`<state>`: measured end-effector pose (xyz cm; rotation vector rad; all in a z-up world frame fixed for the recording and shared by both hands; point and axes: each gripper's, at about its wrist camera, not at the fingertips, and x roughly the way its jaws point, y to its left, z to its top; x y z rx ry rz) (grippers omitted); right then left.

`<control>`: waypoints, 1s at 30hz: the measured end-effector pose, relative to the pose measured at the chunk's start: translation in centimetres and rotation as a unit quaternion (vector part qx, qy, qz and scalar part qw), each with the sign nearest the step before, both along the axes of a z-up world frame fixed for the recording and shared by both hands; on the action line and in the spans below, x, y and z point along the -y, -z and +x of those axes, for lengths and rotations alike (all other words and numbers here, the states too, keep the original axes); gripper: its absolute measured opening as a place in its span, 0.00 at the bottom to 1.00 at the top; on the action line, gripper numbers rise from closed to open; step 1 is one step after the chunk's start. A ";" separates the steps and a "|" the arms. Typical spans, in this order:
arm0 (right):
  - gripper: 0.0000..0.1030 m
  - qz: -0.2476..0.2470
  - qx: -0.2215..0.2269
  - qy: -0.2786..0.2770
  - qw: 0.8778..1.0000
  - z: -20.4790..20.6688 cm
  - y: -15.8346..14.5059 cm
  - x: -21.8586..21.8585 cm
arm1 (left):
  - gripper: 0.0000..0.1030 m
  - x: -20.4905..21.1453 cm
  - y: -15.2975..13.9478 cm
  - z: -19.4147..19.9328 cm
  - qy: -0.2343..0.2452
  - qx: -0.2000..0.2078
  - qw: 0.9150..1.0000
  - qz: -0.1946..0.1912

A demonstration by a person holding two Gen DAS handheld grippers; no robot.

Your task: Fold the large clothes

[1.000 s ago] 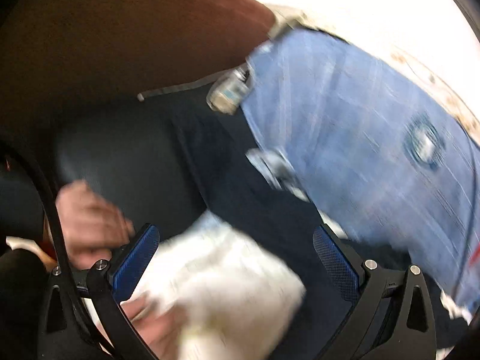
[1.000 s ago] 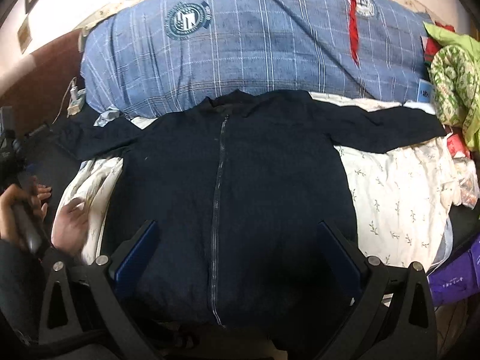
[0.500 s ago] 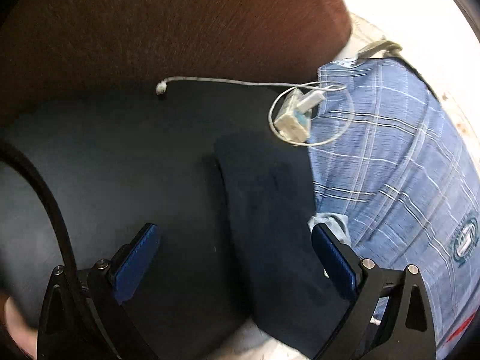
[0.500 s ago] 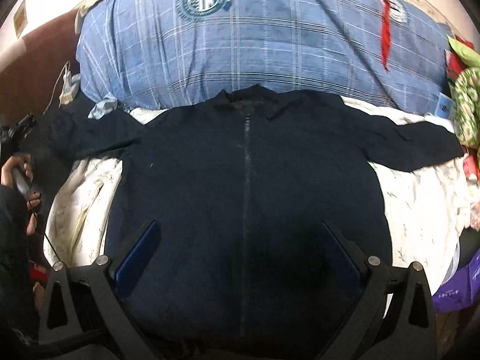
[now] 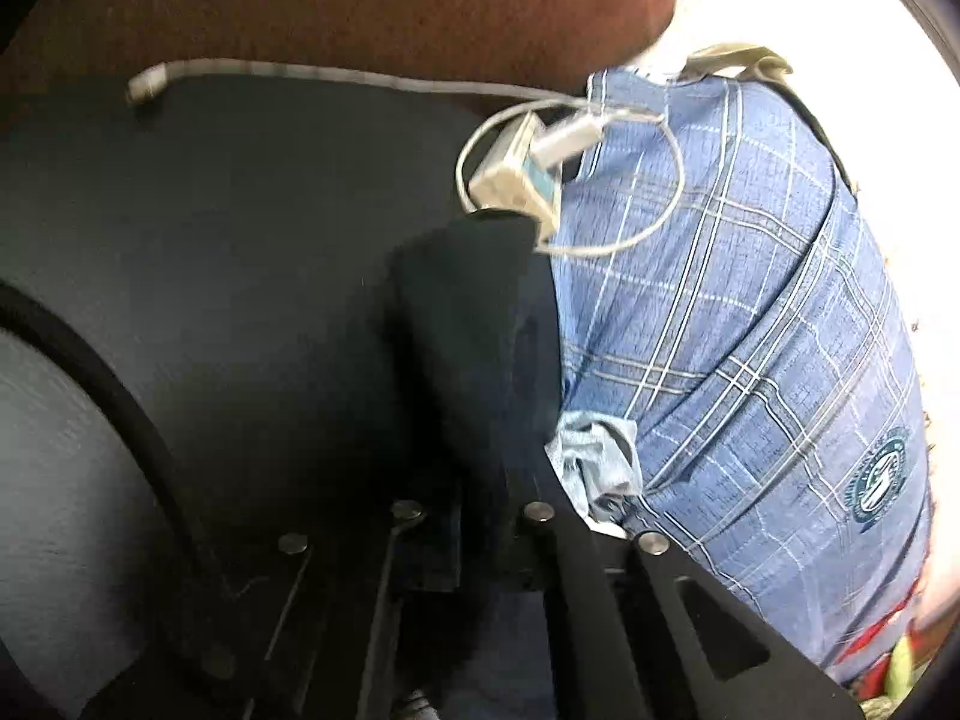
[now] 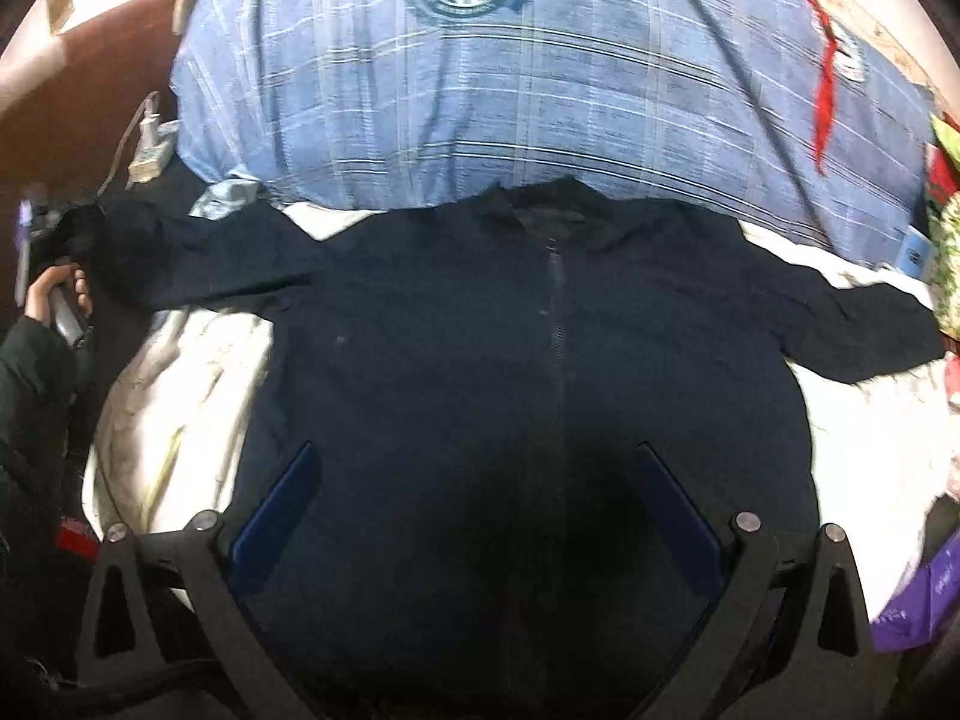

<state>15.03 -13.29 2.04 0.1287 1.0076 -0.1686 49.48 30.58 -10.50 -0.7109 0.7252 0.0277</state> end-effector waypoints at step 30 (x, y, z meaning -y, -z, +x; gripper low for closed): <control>0.79 0.076 0.140 0.074 0.984 -3.4 -8.0 14.1 | 0.02 44.8 -6.9 -19.1 0.397 0.177 0.899 -0.063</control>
